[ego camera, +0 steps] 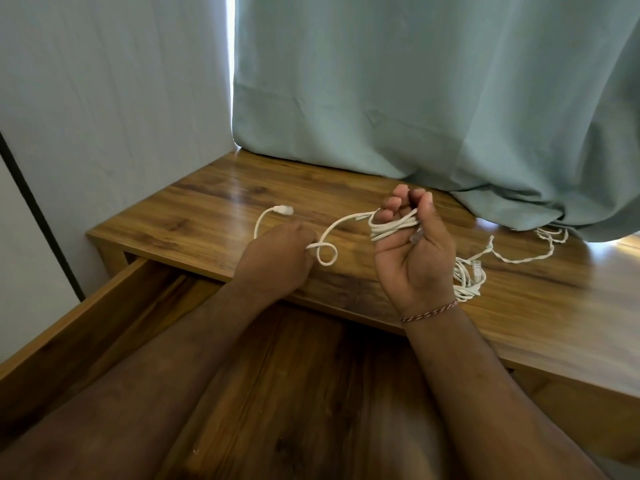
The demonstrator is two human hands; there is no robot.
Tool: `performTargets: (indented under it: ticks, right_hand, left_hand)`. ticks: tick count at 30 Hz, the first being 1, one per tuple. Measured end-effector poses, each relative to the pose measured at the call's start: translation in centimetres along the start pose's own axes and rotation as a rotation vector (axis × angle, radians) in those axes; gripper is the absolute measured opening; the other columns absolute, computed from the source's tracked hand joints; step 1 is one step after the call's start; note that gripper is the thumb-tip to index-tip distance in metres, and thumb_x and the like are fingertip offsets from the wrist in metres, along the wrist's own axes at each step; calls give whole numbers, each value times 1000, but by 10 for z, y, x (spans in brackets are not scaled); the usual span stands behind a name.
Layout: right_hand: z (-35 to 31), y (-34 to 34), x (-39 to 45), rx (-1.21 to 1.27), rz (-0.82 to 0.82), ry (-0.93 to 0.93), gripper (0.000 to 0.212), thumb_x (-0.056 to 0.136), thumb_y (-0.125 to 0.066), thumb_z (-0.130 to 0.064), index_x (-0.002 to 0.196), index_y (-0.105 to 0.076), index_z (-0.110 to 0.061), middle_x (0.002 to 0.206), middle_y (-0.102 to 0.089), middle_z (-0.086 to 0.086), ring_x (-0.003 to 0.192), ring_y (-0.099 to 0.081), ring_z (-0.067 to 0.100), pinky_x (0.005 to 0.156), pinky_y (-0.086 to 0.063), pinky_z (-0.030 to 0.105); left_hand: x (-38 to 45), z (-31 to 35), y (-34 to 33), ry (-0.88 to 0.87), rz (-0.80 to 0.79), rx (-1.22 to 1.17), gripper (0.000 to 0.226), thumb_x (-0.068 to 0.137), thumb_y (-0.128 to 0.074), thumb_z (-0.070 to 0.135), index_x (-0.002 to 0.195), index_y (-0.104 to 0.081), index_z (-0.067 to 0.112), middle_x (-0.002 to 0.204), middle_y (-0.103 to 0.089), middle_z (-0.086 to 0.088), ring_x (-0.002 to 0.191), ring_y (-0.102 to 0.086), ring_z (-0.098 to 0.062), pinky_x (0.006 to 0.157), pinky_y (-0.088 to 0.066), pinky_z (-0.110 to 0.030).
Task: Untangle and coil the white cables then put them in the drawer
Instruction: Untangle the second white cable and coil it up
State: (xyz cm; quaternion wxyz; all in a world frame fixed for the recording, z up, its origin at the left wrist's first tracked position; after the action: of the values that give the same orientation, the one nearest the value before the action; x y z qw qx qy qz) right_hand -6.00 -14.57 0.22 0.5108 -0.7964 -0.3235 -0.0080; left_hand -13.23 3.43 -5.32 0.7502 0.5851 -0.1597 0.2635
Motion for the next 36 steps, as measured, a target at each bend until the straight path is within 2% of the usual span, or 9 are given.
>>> performTargets:
  ticks: [6, 8, 11, 13, 17, 20, 23, 30, 36]
  right_hand:
    - [-3, 19, 7, -64, 239, 112, 19, 107, -49, -13, 120, -60, -4, 121, -73, 16, 107, -73, 23, 93, -57, 31]
    - [-2, 23, 10, -162, 307, 172, 11, 105, -51, -6, 110, -61, -7, 123, -73, 16, 111, -72, 24, 95, -56, 32]
    - [-1, 35, 11, -725, 272, 331, 13, 102, -54, -6, 97, -61, -17, 120, -72, 9, 113, -71, 24, 98, -56, 38]
    - [0, 47, 10, -1229, 105, 416, 11, 97, -56, -16, 97, -62, -26, 112, -72, 2, 109, -69, 21, 98, -55, 46]
    - [3, 66, 8, -1664, -153, 225, 11, 91, -55, -28, 92, -66, -30, 88, -68, -8, 86, -65, 15, 79, -55, 44]
    - [3, 67, 6, -1531, -163, -33, 17, 98, -57, -18, 90, -72, -17, 70, -72, 2, 67, -70, 20, 68, -59, 44]
    - [1, 62, 4, -1359, -272, -190, 23, 104, -50, -10, 96, -70, -5, 60, -67, 11, 54, -65, 25, 58, -51, 29]
    - [7, 44, 0, -922, -470, -329, 61, 109, -28, -38, 94, -70, 5, 48, -40, 7, 35, -34, 18, 41, -29, 22]
    - [8, 31, -3, -632, -657, -439, 45, 101, -57, -46, 81, -61, -5, 46, -36, -5, 34, -32, 10, 39, -17, 29]
  left_hand:
    - [1, 7, 16, -244, -90, -78, 25, 88, -55, 49, 86, -67, 28, 78, -63, 12, 76, -57, -7, 64, -52, -37]
    - [0, 16, 20, -332, -153, -104, 32, 89, -51, 54, 88, -69, 27, 75, -59, 12, 73, -55, -7, 62, -50, -37]
    - [1, 28, 25, -402, -173, -182, 40, 100, -44, 56, 90, -70, 28, 76, -61, 12, 74, -57, -6, 62, -49, -37]
    - [2, 31, 30, -418, -135, -229, 45, 104, -41, 55, 87, -70, 24, 74, -61, 11, 72, -58, -7, 60, -48, -37]
    - [2, 26, 42, -430, -5, -271, 24, 105, -50, 44, 101, -70, 31, 74, -57, 27, 70, -55, 6, 57, -44, -23]
    - [4, 14, 44, -367, 105, -305, 25, 105, -51, 39, 101, -73, 26, 71, -59, 20, 64, -52, 2, 54, -45, -31]
    - [6, 1, 41, -298, 174, -312, 36, 106, -48, 39, 107, -76, 17, 81, -70, 8, 69, -61, -10, 57, -50, -37]
    - [7, -7, 31, -118, 285, -294, 33, 107, -47, 38, 105, -75, 19, 73, -62, 11, 64, -54, -1, 56, -38, -24]
    - [10, -5, 28, -97, 208, -264, 40, 107, -39, 50, 105, -71, 26, 76, -66, 6, 67, -60, -13, 58, -50, -39]
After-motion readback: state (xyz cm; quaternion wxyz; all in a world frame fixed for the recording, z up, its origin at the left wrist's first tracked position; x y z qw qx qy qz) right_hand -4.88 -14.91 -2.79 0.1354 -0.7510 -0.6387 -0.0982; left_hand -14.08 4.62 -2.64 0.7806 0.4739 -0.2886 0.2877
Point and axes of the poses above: each hand's wrist, its own x-axis towards the middle knuckle, its own y-axis out of the back of the hand, z = x × y, the point moved 1 cm from there along x, towards the middle knuckle
